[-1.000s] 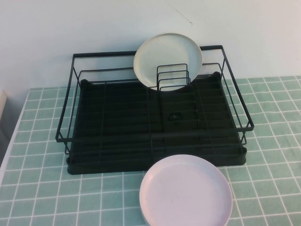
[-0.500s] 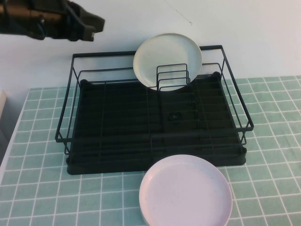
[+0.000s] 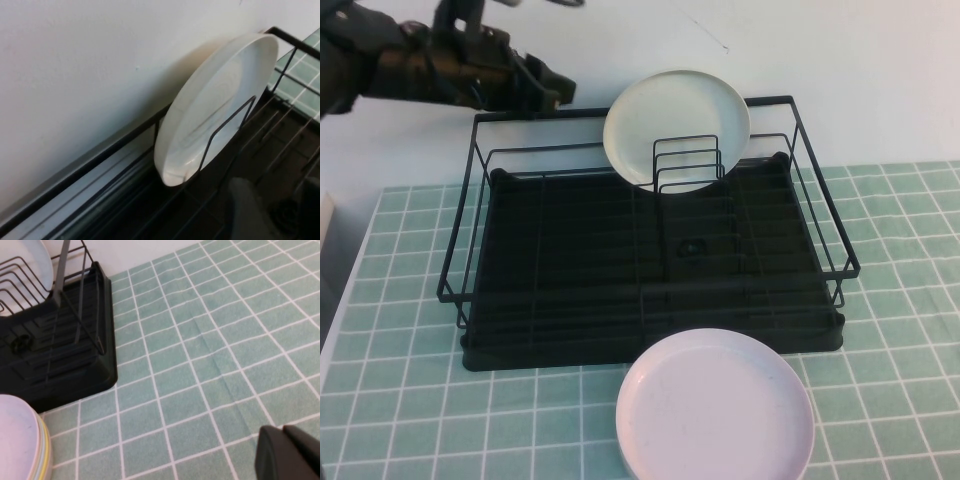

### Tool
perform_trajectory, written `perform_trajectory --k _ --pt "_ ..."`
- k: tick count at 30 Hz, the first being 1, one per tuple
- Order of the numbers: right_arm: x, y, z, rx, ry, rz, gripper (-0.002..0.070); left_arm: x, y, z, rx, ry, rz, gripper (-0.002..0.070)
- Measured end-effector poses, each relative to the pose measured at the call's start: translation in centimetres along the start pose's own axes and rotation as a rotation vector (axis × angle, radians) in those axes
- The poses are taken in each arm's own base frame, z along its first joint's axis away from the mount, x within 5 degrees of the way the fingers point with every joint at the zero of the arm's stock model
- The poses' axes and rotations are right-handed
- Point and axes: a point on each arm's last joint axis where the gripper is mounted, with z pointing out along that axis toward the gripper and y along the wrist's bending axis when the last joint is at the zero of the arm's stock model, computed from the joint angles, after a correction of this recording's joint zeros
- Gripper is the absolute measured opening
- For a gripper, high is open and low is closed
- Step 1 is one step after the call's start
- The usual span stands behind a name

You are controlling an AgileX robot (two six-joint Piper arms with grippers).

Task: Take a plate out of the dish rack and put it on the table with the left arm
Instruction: Grasp the plate from the shelf

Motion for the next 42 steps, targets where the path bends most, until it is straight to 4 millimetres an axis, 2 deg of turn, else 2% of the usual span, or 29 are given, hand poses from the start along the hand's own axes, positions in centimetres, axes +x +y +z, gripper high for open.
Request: perform_trajectory --k 3,5,6,8,15,21,31,42 --pt "0.0 0.0 0.0 0.0 0.0 0.0 -0.0001 0.6 0.2 1.9 -0.001 0.009 0.057 0.0435" --pt "0.0 0.0 0.0 0.0 0.0 0.0 -0.0001 0.7 0.1 2.9 -0.005 0.005 0.082 0.0552" --pt "0.0 0.0 0.0 0.0 0.0 0.0 -0.0001 0.7 -0.1 3.5 -0.004 0.002 0.095 0.0599" --pt "0.0 0.0 0.0 0.0 0.0 0.0 -0.0002 0.4 -0.4 4.3 -0.01 -0.012 0.125 0.0648" --pt "0.0 0.0 0.0 0.0 0.0 0.0 -0.0001 -0.1 -1.3 6.6 -0.014 -0.051 0.237 0.0647" --pt "0.0 0.0 0.0 0.0 0.0 0.0 -0.0001 0.4 -1.8 8.4 -0.015 -0.057 0.296 0.0627" --pt "0.0 0.0 0.0 0.0 0.0 0.0 -0.0001 1.9 -0.2 10.8 -0.12 -0.069 0.288 0.0626" --pt "0.0 0.0 0.0 0.0 0.0 0.0 -0.0001 2.1 0.9 13.2 -0.118 -0.13 0.225 0.0616"
